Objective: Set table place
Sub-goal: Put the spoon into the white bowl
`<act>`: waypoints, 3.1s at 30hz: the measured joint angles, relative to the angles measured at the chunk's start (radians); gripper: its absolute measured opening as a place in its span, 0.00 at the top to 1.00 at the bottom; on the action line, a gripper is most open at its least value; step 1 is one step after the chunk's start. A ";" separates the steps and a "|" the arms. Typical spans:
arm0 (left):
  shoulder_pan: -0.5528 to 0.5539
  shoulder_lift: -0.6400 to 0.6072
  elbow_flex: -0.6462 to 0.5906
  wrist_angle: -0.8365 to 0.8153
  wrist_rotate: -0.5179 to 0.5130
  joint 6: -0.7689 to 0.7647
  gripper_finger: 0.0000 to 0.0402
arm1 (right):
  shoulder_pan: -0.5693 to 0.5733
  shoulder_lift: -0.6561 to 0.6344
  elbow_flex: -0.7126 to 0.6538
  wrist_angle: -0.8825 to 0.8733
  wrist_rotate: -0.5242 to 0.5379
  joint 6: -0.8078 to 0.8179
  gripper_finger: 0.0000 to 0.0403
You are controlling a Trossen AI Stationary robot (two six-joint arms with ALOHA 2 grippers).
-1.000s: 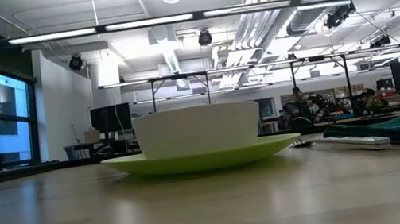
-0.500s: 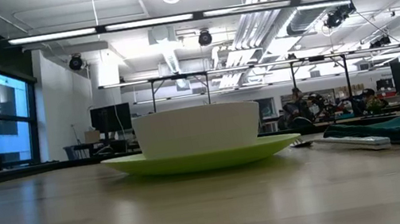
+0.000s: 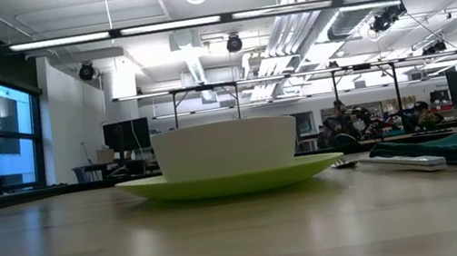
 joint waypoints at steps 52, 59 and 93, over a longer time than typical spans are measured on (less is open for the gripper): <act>0.000 0.000 0.000 0.002 -0.061 0.010 0.31 | 0.620 0.634 -0.001 -0.145 -0.178 1.842 0.71; 0.000 0.000 0.000 0.004 -0.061 0.010 0.31 | 0.609 0.748 0.007 -0.166 -0.253 1.858 0.71; 0.000 0.000 0.000 0.008 -0.061 0.010 0.31 | 0.622 0.724 0.056 -0.336 -0.439 1.589 0.71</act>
